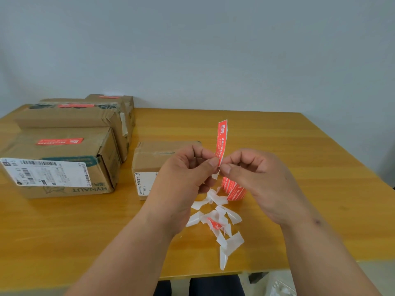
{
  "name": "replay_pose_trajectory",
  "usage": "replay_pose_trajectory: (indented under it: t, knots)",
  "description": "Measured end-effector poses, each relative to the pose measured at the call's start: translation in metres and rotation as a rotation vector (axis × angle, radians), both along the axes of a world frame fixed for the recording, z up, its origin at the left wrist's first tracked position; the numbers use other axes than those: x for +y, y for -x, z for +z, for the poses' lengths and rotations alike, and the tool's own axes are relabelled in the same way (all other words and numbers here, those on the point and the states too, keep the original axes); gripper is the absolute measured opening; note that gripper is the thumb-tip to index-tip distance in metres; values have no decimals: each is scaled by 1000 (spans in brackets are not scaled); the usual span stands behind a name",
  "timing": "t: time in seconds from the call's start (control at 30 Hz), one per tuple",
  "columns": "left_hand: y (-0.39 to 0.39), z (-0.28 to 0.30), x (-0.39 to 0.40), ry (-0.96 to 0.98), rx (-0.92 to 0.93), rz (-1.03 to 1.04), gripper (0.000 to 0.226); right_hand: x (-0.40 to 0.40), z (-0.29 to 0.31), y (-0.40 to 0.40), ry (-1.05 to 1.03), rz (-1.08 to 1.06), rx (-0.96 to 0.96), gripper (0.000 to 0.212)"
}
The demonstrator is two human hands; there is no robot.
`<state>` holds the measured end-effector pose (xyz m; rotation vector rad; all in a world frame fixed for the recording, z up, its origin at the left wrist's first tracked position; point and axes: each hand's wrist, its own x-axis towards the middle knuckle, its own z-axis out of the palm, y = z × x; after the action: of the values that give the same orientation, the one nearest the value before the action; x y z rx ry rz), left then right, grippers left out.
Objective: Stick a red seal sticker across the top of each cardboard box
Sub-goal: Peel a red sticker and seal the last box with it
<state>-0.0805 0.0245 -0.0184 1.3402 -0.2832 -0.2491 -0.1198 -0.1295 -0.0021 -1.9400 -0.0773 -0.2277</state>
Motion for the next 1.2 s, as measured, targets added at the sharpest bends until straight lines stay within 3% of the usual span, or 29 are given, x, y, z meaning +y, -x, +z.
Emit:
replay_pose_trajectory:
  t: [0.7,1.2]
  knots:
    - [1,-7,2,-15,25,-18,9,3,-7,-2,34,-29,-20,10]
    - [5,-4,2,-115,-22,-19,19,4,-6,-2,-5,-46,-26,13]
